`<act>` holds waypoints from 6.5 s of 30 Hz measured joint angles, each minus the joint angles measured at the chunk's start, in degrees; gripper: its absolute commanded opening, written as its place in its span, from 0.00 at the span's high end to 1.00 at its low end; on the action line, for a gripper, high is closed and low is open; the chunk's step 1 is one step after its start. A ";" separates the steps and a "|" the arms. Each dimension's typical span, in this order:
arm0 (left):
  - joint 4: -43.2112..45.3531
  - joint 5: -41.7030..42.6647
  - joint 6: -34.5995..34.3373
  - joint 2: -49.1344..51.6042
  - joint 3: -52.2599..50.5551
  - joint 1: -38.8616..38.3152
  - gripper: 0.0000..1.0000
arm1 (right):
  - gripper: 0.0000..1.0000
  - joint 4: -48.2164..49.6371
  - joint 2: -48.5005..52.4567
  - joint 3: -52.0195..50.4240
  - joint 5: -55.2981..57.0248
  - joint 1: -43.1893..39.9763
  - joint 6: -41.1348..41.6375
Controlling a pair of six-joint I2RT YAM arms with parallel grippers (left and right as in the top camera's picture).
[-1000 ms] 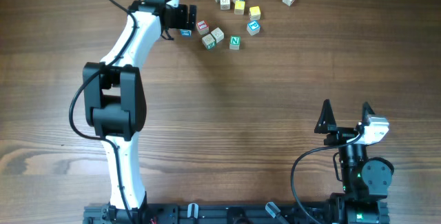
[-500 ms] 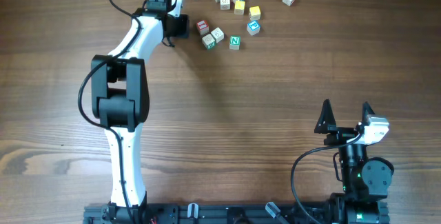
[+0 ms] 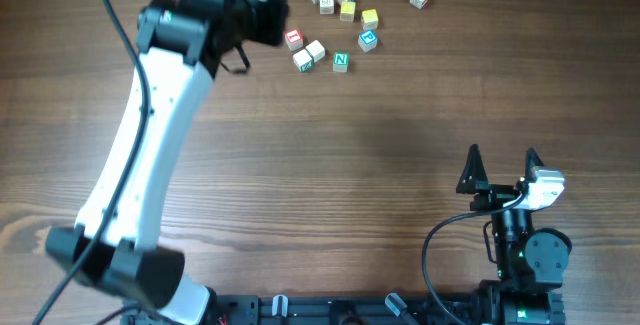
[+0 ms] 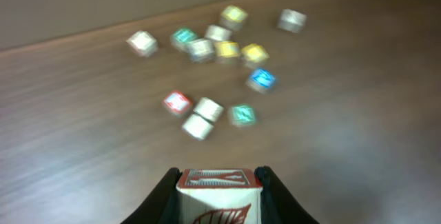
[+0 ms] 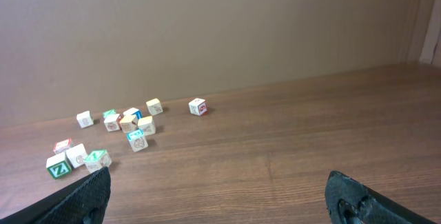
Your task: Form a tower
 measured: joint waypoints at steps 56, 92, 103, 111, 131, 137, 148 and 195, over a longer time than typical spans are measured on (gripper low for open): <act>-16.76 -0.70 -24.35 37.90 2.78 -19.34 0.58 | 0.00 0.00 0.00 0.00 0.00 0.00 0.00; -7.80 -3.06 -22.18 37.75 3.78 -20.63 0.56 | 0.00 0.00 0.00 0.00 0.00 0.02 0.00; -3.80 -6.58 -26.75 37.62 3.93 -20.35 0.00 | 0.00 0.00 0.00 0.00 0.00 0.00 0.00; -6.95 -11.63 -12.28 40.89 22.82 -10.67 0.00 | 0.00 -0.02 0.00 0.00 0.00 0.02 0.00; -1.68 -3.65 -22.80 50.95 33.79 4.24 0.11 | 0.00 -0.02 0.00 0.00 0.00 0.02 0.00; -2.45 -2.99 -29.24 53.42 33.57 3.26 0.37 | 0.00 -0.02 0.00 0.00 0.00 0.02 0.00; -5.40 -2.86 -26.53 52.98 33.64 3.45 0.85 | 0.00 -0.02 0.00 0.00 0.00 0.00 0.00; -5.09 0.92 14.29 25.14 -2.69 -19.93 0.89 | 0.00 -0.02 0.00 0.00 0.00 0.02 0.00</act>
